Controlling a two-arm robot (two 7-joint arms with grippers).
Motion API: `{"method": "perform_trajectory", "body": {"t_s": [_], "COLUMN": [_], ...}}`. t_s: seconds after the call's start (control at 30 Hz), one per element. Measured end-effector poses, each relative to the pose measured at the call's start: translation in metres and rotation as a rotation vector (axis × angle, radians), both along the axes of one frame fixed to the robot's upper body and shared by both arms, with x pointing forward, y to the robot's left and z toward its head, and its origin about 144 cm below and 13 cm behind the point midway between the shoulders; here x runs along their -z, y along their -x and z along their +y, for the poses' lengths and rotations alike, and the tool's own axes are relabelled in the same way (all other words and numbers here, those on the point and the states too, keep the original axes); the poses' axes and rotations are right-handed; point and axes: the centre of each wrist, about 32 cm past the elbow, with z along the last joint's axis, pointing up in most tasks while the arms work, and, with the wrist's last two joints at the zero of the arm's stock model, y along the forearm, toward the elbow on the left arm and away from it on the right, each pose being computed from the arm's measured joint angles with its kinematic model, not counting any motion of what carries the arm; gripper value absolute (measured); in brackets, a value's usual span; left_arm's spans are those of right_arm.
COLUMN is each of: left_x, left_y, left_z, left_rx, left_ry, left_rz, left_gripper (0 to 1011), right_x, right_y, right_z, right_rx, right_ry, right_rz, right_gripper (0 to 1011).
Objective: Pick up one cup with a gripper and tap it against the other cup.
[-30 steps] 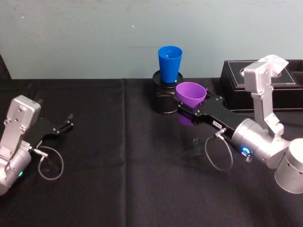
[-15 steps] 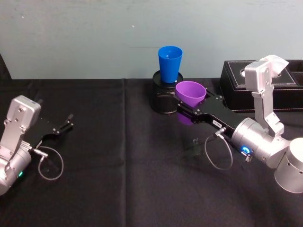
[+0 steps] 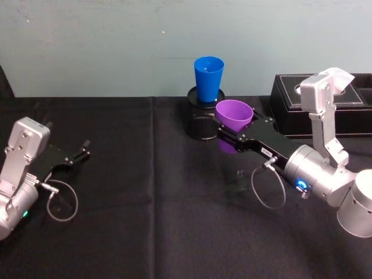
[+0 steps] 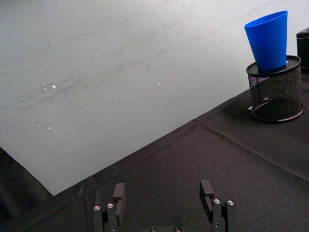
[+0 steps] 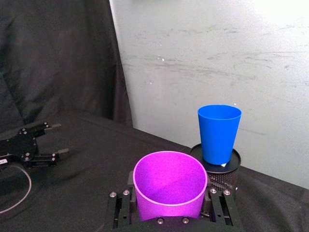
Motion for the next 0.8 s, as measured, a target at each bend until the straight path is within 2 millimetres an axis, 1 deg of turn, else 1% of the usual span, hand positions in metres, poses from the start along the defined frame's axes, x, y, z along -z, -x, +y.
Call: {"method": "perform_trajectory", "body": {"t_s": [0.8], "left_x": [0.0], "left_y": [0.0], "left_z": [0.0], "left_rx": [0.0], "left_ry": [0.0], "left_rz": [0.0], "left_gripper": [1000], "right_x": [0.0002], "right_y": [0.0], "right_z": [-0.0001], "right_rx": [0.0], "right_ry": [0.001], "right_rz": [-0.001], "right_gripper": [733]}}
